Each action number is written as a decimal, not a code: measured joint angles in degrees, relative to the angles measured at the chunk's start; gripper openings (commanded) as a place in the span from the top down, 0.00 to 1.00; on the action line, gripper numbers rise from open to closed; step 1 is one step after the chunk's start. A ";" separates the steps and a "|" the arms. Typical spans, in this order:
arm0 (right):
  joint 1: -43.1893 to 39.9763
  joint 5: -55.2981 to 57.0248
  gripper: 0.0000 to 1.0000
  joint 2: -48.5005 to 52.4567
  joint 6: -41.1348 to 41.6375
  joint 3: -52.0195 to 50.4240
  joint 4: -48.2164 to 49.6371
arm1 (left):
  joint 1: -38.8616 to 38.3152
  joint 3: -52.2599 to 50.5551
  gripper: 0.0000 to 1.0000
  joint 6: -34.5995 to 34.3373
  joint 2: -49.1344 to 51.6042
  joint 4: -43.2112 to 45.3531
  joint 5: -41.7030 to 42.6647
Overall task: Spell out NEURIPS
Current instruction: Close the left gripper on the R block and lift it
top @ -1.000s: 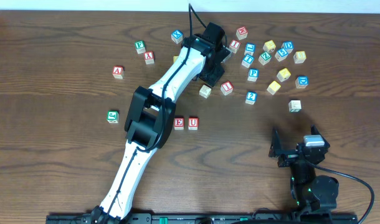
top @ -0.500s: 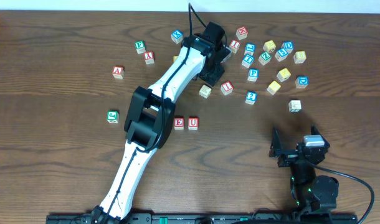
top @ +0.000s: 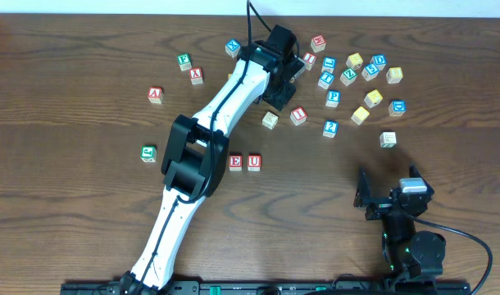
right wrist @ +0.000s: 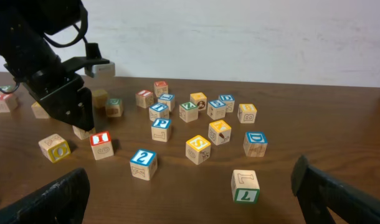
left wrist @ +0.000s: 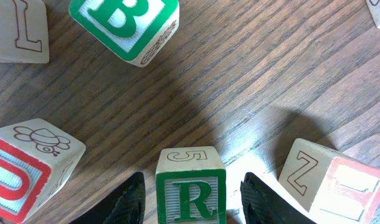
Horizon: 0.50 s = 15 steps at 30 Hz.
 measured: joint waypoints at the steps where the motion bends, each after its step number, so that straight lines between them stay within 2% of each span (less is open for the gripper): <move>1: 0.00 0.00 0.01 0.00 0.02 0.00 0.00 | 0.00 0.00 0.53 0.00 0.00 -0.02 0.02; 12: 0.00 0.00 0.01 0.00 0.02 0.00 0.02 | 0.00 0.00 0.54 0.00 0.00 -1.73 0.02; 15: 0.00 0.00 0.01 0.00 0.02 0.00 0.00 | 0.00 0.00 0.57 0.00 0.00 -1.73 0.00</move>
